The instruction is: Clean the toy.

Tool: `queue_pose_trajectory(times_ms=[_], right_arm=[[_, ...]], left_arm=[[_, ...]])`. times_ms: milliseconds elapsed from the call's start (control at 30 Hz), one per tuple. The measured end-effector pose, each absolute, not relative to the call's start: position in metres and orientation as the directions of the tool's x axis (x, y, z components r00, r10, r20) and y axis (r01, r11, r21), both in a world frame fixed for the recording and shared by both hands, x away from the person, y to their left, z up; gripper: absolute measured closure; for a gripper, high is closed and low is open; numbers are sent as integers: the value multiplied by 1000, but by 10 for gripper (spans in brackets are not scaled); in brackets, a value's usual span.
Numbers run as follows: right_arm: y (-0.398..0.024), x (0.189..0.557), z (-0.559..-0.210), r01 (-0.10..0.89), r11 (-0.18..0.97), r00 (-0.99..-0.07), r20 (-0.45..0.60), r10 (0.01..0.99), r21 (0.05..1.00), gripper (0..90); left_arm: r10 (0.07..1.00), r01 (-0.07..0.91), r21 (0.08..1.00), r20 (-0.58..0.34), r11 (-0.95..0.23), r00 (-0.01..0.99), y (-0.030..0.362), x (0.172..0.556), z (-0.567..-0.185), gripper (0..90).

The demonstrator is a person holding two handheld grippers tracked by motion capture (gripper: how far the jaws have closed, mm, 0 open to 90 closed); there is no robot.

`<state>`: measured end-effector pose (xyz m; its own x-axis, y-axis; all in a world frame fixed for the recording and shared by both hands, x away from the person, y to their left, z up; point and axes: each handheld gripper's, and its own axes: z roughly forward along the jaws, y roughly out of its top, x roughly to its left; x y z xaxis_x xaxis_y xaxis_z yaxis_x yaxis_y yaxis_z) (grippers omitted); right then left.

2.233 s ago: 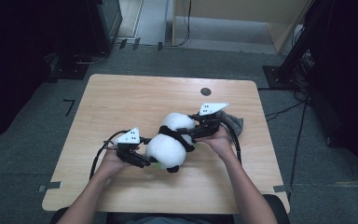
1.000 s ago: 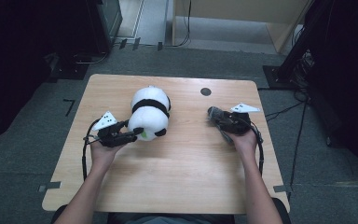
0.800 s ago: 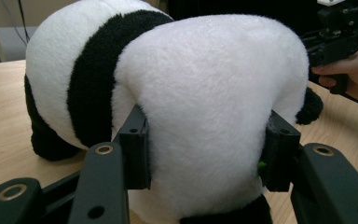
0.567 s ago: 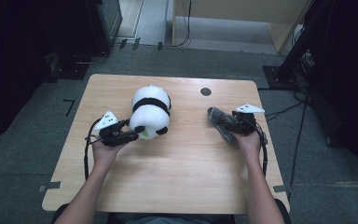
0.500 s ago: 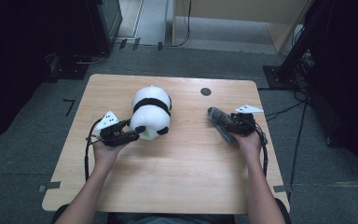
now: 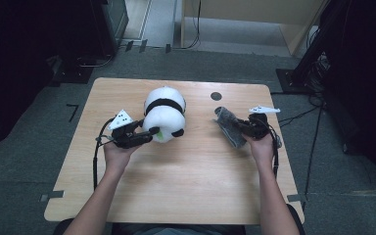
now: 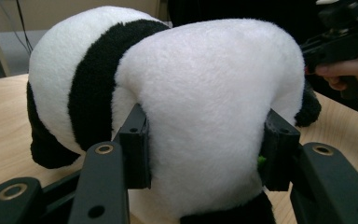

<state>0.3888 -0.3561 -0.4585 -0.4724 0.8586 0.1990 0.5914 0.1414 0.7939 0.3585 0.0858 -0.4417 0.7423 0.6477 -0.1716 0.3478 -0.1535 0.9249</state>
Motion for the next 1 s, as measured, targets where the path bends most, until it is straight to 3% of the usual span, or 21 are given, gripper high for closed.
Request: queue_pose_trajectory(times_ms=[433, 800, 1000], right_arm=[[-293, 363, -419, 423, 165, -667, 182, 723, 891, 790], [-248, 341, -391, 360, 205, -754, 155, 638, 910, 791], [-221, 330, -399, 348, 282, -798, 124, 590, 894, 791]], left_arm=[[647, 313, 928, -113, -202, 754, 74, 356, -447, 474], [643, 307, 926, -101, -217, 759, 66, 356, -450, 476], [649, 302, 929, -96, -215, 755, 64, 358, -448, 477]])
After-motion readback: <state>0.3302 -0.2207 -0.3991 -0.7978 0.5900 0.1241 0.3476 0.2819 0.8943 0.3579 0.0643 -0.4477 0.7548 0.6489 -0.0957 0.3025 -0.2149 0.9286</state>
